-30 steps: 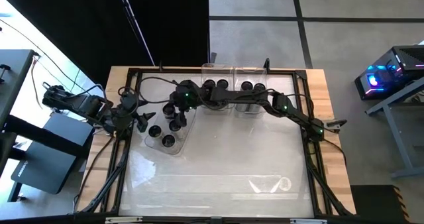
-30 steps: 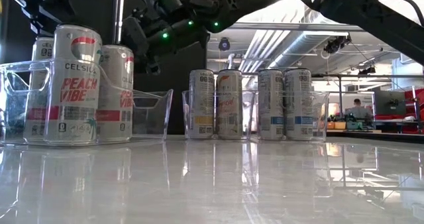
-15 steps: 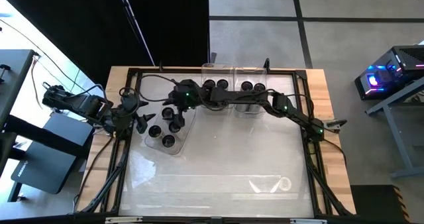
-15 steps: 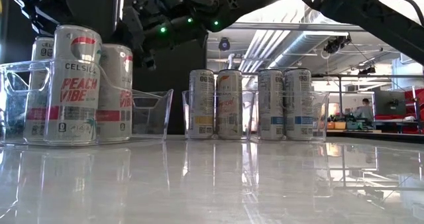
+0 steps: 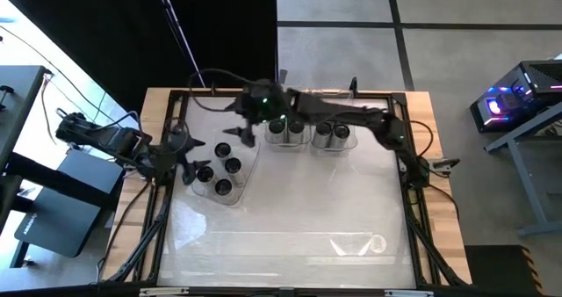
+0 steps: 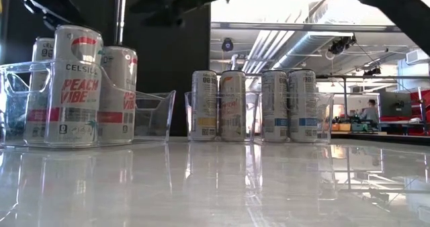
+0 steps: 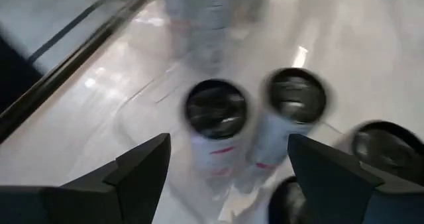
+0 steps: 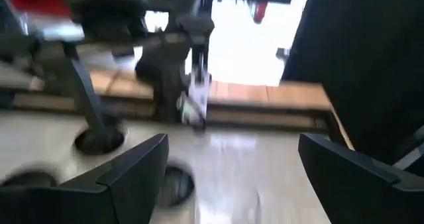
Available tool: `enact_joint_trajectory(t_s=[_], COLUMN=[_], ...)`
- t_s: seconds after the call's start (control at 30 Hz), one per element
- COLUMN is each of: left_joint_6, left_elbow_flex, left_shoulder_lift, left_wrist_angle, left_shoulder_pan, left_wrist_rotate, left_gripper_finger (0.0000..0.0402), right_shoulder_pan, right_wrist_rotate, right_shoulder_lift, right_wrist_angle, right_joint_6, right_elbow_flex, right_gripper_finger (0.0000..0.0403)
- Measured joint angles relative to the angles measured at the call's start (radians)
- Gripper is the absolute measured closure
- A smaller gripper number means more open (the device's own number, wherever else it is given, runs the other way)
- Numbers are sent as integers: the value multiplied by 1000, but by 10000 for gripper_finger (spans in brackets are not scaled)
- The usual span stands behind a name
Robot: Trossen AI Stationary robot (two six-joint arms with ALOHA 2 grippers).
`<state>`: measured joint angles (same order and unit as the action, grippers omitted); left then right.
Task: Sort soda cans
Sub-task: Adjust the white pink soda cans
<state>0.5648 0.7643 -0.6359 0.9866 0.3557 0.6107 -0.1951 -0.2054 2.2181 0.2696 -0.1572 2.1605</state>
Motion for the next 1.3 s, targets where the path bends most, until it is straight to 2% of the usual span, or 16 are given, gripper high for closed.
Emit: enact_joint_trajectory(t_s=[0.1,0.23,0.37,0.43,0.57,0.7,0.77,0.97,1.3], left_joint_6=[-159,-294,-399,-445,-534,-632,-664,-701,-669], left_elbow_flex=[0,0,3,16,65,134,172,215,219], left_shoulder_lift=[-31,-63,-84,-103,-171,-282,-341,-460,-549], left_wrist_angle=[-80,-147,-186,-177,-174,-91,-44,-9,-5], left_shoulder_pan=[-4,-30,-84,-132,-251,-366,-412,-484,-507], left_wrist_rotate=[-61,-61,-91,-136,-239,-394,-436,-482,-521], left_gripper_finger=[106,105,100,94,87,86,86,86,87], right_shoulder_pan=[-7,-1,20,29,54,98,117,160,205], right_wrist_rotate=[3,56,225,301,360,387,410,441,442], right_shoulder_lift=[-62,-130,-282,-388,-608,-762,-816,-891,-890], right_wrist_angle=[188,436,524,496,278,69,-14,-116,-117], right_joint_6=[-42,-56,10,64,184,266,286,315,315], right_elbow_flex=[1,-35,-283,-444,-725,-934,-1009,-1142,-1208], right_gripper_finger=[68,68,69,69,69,69,69,69,69])
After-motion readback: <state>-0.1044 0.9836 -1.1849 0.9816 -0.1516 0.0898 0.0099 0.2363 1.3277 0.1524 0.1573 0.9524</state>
